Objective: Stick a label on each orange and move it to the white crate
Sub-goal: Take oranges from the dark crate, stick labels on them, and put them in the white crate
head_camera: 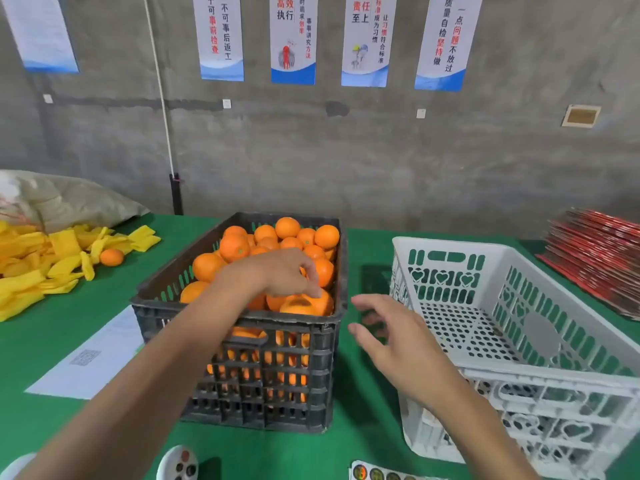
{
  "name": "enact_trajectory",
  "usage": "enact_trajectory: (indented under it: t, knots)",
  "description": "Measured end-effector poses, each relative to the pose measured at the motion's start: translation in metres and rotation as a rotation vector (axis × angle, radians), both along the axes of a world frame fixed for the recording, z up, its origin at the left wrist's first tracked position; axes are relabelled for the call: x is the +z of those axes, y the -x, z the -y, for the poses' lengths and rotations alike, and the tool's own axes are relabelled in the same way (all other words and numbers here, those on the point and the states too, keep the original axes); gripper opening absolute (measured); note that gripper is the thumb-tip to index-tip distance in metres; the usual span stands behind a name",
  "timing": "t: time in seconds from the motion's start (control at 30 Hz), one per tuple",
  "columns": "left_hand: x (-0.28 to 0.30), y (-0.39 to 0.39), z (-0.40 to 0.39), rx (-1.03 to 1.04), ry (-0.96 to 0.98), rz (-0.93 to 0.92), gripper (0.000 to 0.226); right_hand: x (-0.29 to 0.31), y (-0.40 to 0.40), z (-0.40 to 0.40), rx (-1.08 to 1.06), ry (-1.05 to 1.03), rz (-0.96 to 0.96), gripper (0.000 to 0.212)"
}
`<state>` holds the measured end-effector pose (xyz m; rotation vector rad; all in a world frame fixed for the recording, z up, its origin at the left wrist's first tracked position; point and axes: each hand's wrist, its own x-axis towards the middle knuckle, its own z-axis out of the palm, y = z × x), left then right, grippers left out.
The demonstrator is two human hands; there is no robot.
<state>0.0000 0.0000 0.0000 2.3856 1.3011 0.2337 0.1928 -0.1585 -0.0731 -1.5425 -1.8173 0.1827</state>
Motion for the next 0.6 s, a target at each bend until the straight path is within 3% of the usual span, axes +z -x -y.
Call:
enact_trajectory:
  t: [0.1,0.2,0.33,0.5,0.6]
  knots:
    - [-0.012,-0.019,-0.012,0.053,0.225,-0.227,0.030,0.007,0.016,-0.025,-0.040,-0.105,0.032,0.027]
    - [-0.025,-0.021,-0.019,0.064,0.228,-0.230,0.039,0.005,0.030,-0.047,-0.069,-0.056,0.085,0.028]
    - [-0.044,-0.019,-0.026,0.022,0.135,-0.235,0.032,0.000,0.028,-0.070,-0.104,0.008,0.127,0.029]
    - [-0.057,-0.024,-0.035,-0.020,0.076,-0.141,0.031,-0.012,0.021,-0.077,-0.083,-0.070,-0.021,0.026]
    - [-0.058,-0.028,-0.036,-0.017,0.067,0.077,0.026,-0.013,0.022,-0.077,-0.074,-0.110,-0.101,0.025]
